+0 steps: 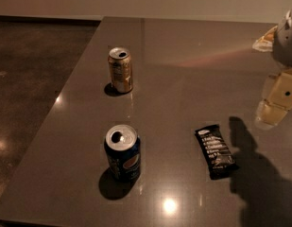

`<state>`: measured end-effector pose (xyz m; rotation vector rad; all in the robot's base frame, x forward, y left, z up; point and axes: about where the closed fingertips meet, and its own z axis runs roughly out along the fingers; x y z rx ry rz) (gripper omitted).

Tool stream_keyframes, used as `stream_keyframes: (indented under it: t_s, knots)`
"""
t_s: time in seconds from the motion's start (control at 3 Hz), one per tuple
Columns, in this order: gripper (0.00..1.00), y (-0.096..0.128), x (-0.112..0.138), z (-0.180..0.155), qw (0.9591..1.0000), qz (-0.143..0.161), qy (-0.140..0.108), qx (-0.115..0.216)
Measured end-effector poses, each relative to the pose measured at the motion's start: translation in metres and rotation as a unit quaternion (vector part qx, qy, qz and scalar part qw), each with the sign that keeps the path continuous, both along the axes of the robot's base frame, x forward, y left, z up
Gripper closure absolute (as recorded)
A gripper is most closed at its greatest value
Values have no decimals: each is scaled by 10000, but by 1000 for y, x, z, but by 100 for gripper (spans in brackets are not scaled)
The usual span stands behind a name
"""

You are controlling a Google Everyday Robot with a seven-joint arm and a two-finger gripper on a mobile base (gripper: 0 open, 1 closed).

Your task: Place orange can upright

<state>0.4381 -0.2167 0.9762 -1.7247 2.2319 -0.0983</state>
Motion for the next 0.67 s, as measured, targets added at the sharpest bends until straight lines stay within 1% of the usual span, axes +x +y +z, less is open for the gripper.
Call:
stream_keyframes:
  t_s: [0.33,0.67]
  knots:
    - [0,11,4,2,9999,100,-56,114]
    - [0,11,4,3,9999,103,-59,120]
